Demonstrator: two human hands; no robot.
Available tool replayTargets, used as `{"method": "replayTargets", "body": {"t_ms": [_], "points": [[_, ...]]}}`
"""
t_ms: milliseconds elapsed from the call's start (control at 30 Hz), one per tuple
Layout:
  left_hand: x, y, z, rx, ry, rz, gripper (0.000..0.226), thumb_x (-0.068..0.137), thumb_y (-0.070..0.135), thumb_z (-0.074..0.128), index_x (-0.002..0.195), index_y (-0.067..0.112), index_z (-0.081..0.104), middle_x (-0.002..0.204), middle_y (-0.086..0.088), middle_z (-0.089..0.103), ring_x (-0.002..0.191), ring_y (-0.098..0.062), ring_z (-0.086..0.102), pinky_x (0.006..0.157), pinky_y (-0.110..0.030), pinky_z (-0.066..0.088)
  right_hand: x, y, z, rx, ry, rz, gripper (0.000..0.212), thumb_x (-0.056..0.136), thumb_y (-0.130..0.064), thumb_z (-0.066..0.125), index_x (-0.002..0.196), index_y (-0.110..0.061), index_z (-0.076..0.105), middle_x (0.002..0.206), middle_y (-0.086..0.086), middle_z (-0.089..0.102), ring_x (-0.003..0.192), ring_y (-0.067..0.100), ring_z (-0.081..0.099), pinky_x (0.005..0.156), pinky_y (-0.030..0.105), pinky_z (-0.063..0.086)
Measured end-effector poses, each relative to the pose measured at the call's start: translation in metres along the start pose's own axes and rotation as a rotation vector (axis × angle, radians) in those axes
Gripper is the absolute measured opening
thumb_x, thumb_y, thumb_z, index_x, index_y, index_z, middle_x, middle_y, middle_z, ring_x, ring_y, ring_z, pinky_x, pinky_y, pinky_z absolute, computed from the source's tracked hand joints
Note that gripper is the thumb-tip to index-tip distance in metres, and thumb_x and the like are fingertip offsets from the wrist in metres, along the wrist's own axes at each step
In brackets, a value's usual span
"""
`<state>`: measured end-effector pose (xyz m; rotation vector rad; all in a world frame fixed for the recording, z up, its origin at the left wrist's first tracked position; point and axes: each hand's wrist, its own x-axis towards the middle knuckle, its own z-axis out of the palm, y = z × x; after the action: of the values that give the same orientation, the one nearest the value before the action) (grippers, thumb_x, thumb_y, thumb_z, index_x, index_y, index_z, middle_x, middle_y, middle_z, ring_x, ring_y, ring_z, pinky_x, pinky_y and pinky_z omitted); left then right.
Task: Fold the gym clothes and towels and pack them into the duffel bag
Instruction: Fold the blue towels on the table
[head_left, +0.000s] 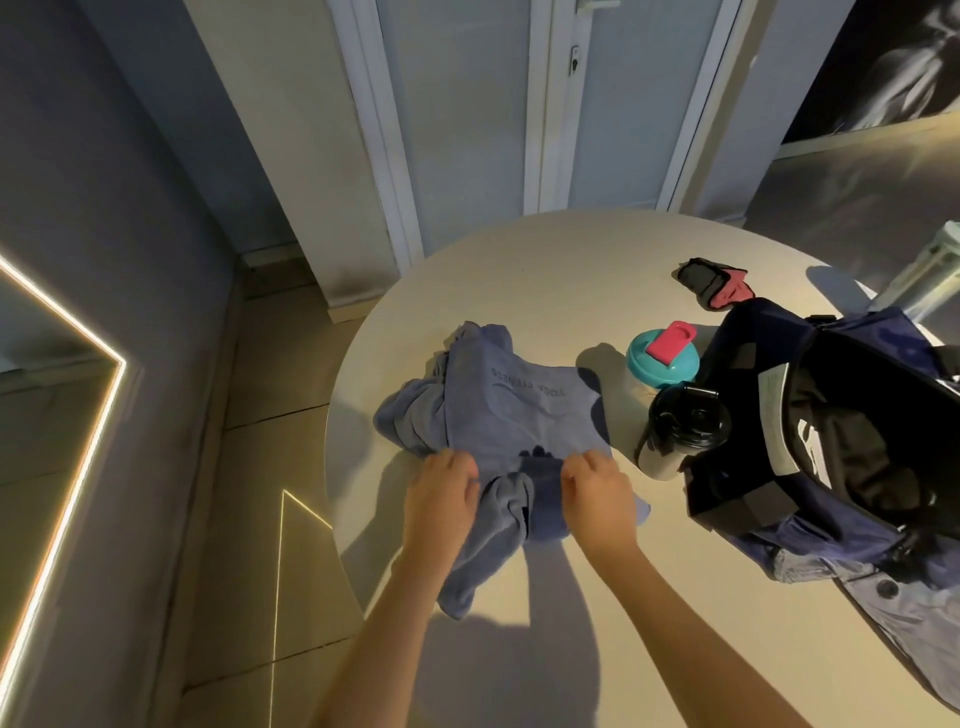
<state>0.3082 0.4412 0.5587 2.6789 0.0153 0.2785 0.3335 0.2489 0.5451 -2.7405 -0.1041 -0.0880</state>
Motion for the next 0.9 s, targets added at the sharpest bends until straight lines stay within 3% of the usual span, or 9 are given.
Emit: {"method": "replayTargets", "body": {"t_ms": [67,167,233,367,467,567,700,767,900], "points": [[-0.027,-0.004,0.011,0.035,-0.160,0.125,0.019,0.077,0.027,0.054,0.062,0.018,0.048,0.064,0.004,0.041,0.058,-0.016,0.043,0.051,-0.030,0.034,-0.016,-0.001,0.016,0.061,-0.129,-0.081,0.010,0.078,-0.006,0.058,0.071,-0.009,0.064,0.072,0.008,0.060,0.064,0.027,0.057,0.056,0.032,0.048],[-0.067,-0.027,0.038,0.165,-0.393,0.153,0.026,0.062,0.046,0.059,0.073,0.023,0.059,0.087,0.007,0.058,0.082,-0.018,0.056,0.064,-0.032,0.047,-0.039,0.006,0.041,0.041,-0.268,-0.216,0.010,0.063,-0.019,0.062,0.071,-0.017,0.068,0.067,-0.001,0.063,0.056,0.022,0.061,0.044,0.028,0.044],[-0.079,-0.036,0.046,0.232,-0.481,0.160,0.040,0.043,0.046,0.076,0.078,0.030,0.065,0.101,0.011,0.059,0.093,-0.014,0.052,0.065,-0.030,0.051,-0.050,0.013,0.054,-0.046,-0.326,-0.243,0.042,0.048,-0.027,0.078,0.089,-0.023,0.069,0.084,-0.007,0.067,0.073,0.017,0.067,0.054,0.026,0.051],[-0.077,-0.038,0.047,0.280,-0.416,0.156,0.040,0.031,0.027,0.090,0.063,0.029,0.065,0.094,0.010,0.064,0.085,-0.013,0.060,0.058,-0.027,0.051,-0.052,0.017,0.064,-0.049,-0.265,-0.220,0.050,0.044,-0.018,0.089,0.090,-0.023,0.070,0.090,-0.006,0.067,0.080,0.018,0.067,0.061,0.027,0.053],[-0.075,-0.030,0.045,0.307,-0.400,0.119,0.031,0.049,0.028,0.090,0.067,0.023,0.065,0.087,0.006,0.061,0.077,-0.016,0.063,0.061,-0.030,0.049,-0.045,0.013,0.064,-0.072,-0.269,-0.194,0.039,0.049,-0.014,0.089,0.082,-0.021,0.070,0.082,-0.004,0.065,0.073,0.020,0.065,0.055,0.026,0.050],[-0.074,-0.022,0.038,0.125,-0.398,-0.046,0.012,0.091,0.026,0.056,0.084,0.017,0.057,0.087,-0.001,0.058,0.088,-0.023,0.058,0.086,-0.035,0.040,-0.039,0.018,0.066,0.005,-0.283,-0.168,0.023,0.059,-0.006,0.082,0.076,-0.014,0.068,0.077,0.003,0.063,0.071,0.026,0.063,0.053,0.030,0.047],[-0.069,-0.016,0.020,-0.285,-0.406,-0.330,0.028,0.095,0.020,0.047,0.070,0.028,0.039,0.064,0.003,0.047,0.065,-0.017,0.051,0.065,-0.027,0.037,-0.040,0.033,0.051,0.141,-0.280,-0.185,0.003,0.071,-0.005,0.064,0.072,-0.008,0.062,0.072,0.006,0.059,0.066,0.025,0.055,0.053,0.033,0.044],[-0.064,-0.014,0.010,-0.448,-0.417,-0.413,0.027,0.094,0.018,0.051,0.071,0.030,0.045,0.068,0.006,0.051,0.063,-0.007,0.048,0.059,-0.021,0.036,-0.043,0.040,0.037,0.305,-0.244,-0.097,0.014,0.080,-0.005,0.046,0.069,-0.009,0.054,0.068,0.000,0.049,0.063,0.015,0.042,0.059,0.026,0.038],[-0.059,0.002,-0.005,-0.626,-0.385,-0.455,0.018,0.094,0.017,0.054,0.076,0.021,0.056,0.074,0.006,0.055,0.067,-0.004,0.050,0.058,-0.011,0.036,-0.045,0.040,0.000,0.574,-0.253,0.139,0.027,0.094,0.001,0.042,0.072,-0.014,0.043,0.067,-0.003,0.045,0.061,0.011,0.038,0.058,0.022,0.035]]}}
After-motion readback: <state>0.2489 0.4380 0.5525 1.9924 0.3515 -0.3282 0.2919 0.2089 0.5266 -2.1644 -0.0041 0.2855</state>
